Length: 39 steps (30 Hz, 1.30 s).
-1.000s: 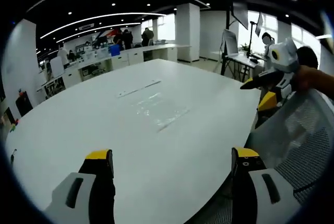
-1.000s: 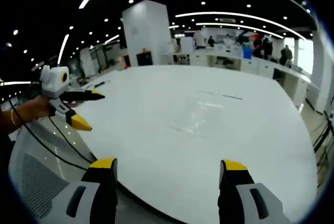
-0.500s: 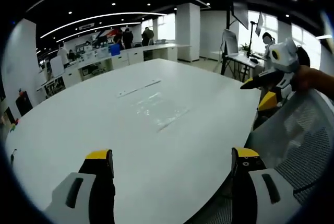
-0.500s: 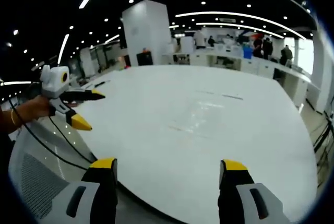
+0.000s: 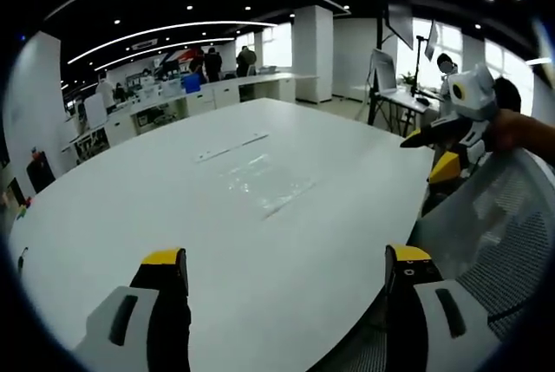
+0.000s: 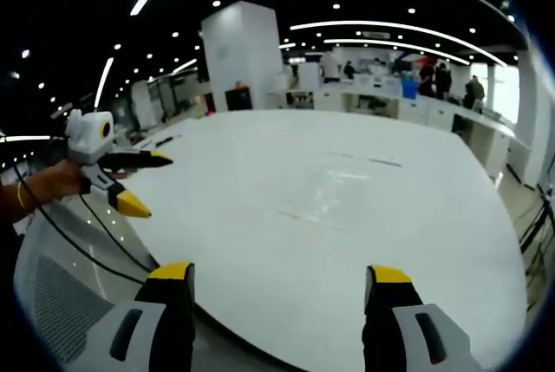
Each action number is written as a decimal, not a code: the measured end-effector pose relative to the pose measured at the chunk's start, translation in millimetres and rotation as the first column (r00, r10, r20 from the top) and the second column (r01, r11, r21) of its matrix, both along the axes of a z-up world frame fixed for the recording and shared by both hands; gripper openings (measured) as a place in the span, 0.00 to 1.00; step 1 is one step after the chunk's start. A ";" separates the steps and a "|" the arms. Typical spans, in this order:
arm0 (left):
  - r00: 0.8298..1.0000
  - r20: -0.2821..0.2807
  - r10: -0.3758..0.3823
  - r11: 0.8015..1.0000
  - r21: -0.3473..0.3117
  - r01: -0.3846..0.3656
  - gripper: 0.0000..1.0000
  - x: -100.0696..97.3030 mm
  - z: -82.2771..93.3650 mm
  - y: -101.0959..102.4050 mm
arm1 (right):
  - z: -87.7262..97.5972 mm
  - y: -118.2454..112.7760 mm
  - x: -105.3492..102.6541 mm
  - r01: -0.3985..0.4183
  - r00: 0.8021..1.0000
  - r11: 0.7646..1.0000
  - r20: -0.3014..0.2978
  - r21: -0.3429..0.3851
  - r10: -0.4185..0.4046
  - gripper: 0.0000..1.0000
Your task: Open the resealable bag by pulling the two sides of the seal apart until the entire bag opening is separated and visibly accessible.
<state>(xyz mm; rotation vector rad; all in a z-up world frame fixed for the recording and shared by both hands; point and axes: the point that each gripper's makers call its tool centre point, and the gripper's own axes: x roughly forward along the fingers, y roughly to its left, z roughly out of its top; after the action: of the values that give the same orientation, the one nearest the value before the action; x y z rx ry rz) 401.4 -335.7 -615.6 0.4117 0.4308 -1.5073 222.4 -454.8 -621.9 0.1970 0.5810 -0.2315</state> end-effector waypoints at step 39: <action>1.000 -0.001 -0.001 1.000 0.011 0.001 0.92 0.1 -2.7 0.8 | -1.2 1.9 0.1 -0.009 1.000 1.000 -0.005 0.002 0.009 0.79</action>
<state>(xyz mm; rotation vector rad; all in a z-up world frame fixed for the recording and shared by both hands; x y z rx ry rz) 401.5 -334.9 -618.2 0.4199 0.4392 -1.5070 222.5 -452.9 -623.0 0.1957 0.5867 -0.2229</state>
